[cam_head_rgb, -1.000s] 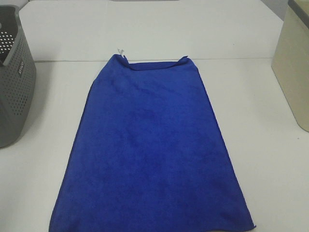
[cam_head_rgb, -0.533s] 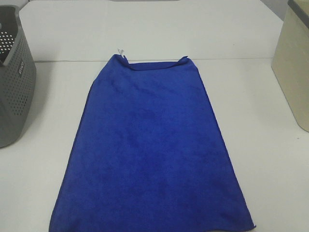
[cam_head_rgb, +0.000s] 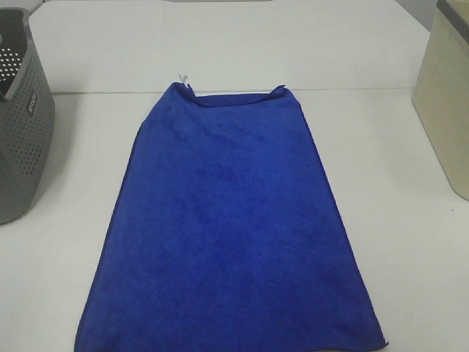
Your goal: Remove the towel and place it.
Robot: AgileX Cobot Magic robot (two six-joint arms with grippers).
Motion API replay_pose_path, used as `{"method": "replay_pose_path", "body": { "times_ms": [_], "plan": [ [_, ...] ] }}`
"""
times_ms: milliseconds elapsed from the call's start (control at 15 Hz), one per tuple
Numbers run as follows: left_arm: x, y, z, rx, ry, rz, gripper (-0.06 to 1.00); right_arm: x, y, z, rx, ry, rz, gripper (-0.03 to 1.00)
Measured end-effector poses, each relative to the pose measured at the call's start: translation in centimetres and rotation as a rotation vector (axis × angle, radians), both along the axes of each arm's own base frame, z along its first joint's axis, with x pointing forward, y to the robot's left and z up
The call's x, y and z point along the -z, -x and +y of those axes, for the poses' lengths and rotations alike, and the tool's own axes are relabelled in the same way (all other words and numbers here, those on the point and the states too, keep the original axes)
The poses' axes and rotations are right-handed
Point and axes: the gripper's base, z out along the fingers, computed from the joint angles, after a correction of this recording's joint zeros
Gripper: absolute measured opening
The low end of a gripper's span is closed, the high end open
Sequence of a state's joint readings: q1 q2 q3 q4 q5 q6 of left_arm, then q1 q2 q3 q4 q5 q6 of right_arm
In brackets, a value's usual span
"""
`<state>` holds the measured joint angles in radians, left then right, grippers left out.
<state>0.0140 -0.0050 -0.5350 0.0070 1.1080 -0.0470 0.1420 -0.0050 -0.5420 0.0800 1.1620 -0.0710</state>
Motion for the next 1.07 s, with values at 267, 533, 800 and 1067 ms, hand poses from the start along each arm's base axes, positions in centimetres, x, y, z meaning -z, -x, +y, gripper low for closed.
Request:
{"method": "replay_pose_path", "body": {
  "times_ms": [267, 533, 800, 1067],
  "plan": [
    [0.23, -0.52, -0.05, 0.008, -0.002, -0.032, 0.76, 0.38, -0.88, 0.10, 0.002, -0.006, -0.049, 0.88],
    [0.23, -0.52, -0.05, 0.008, -0.002, -0.032, 0.76, 0.33, -0.92, 0.11, 0.003, -0.007, -0.056, 0.88],
    [0.23, -0.52, -0.09, 0.011, 0.002, -0.032, 0.76, 0.33, -0.92, 0.11, 0.003, -0.007, -0.056, 0.88],
    [0.23, -0.52, -0.26, 0.024, 0.019, -0.032, 0.76, 0.33, -0.92, 0.11, 0.003, -0.007, -0.056, 0.88]
  ]
}}
